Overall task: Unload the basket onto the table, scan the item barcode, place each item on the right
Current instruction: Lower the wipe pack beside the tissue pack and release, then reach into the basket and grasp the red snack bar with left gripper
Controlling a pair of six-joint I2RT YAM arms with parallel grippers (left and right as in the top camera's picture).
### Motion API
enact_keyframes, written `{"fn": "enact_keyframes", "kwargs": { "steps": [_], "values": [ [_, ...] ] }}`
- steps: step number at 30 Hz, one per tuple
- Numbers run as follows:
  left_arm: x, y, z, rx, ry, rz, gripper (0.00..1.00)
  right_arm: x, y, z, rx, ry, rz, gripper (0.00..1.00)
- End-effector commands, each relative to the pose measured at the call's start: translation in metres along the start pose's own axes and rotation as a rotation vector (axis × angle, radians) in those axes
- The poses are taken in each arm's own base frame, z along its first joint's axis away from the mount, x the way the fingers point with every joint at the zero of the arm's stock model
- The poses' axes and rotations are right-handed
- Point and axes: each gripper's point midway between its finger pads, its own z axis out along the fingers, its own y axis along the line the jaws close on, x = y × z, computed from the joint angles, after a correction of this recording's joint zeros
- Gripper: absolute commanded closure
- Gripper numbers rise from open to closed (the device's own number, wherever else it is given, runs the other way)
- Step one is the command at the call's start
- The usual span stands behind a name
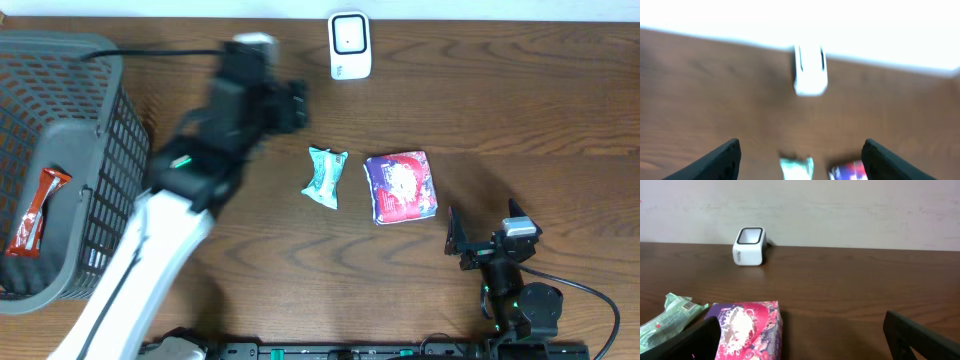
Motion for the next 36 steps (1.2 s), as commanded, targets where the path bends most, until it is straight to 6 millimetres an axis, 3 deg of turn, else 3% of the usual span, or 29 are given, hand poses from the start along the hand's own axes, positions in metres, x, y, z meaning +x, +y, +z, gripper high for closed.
{"fn": "enact_keyframes", "kwargs": {
  "steps": [1,6,10,12,13,17,21,25,29,36],
  "values": [
    [-0.047,0.048,-0.045,-0.151,-0.178,-0.022,0.22,0.0,0.0,0.0,0.001,0.0,0.011,0.01],
    [-0.084,0.14,-0.095,-0.481,-0.36,-0.125,0.21,0.0,0.0,0.0,0.001,0.0,0.011,0.01],
    [-0.088,0.209,-0.127,-0.725,-0.409,-0.203,0.16,0.0,0.0,0.0,0.001,0.0,0.011,0.01],
    [-0.083,0.239,-0.141,-0.818,-0.401,-0.238,0.03,0.0,0.0,0.0,0.001,0.0,0.011,0.01],
    [-0.079,0.254,-0.147,-0.862,-0.39,-0.258,0.01,0.0,0.0,0.0,0.001,0.0,0.011,0.01],
    [-0.05,0.309,-0.168,-1.025,-0.295,-0.337,0.02,0.0,0.0,0.0,0.001,-0.001,0.011,0.01],
    [-0.008,0.363,-0.184,-1.179,-0.142,-0.434,0.02,0.0,0.0,0.0,0.001,0.0,0.011,0.01],
    [0.031,0.402,-0.193,-1.278,-0.005,-0.52,0.02,0.0,0.0,0.0,0.001,0.0,0.011,0.01],
    [0.06,0.425,-0.189,-1.315,0.11,-0.573,0.02,0.0,0.0,0.0,0.001,0.0,0.011,0.01],
    [0.081,0.444,-0.166,-1.294,0.292,-0.474,0.07,0.0,0.0,0.0,0.001,0.0,0.011,0.01]
  ]
}}
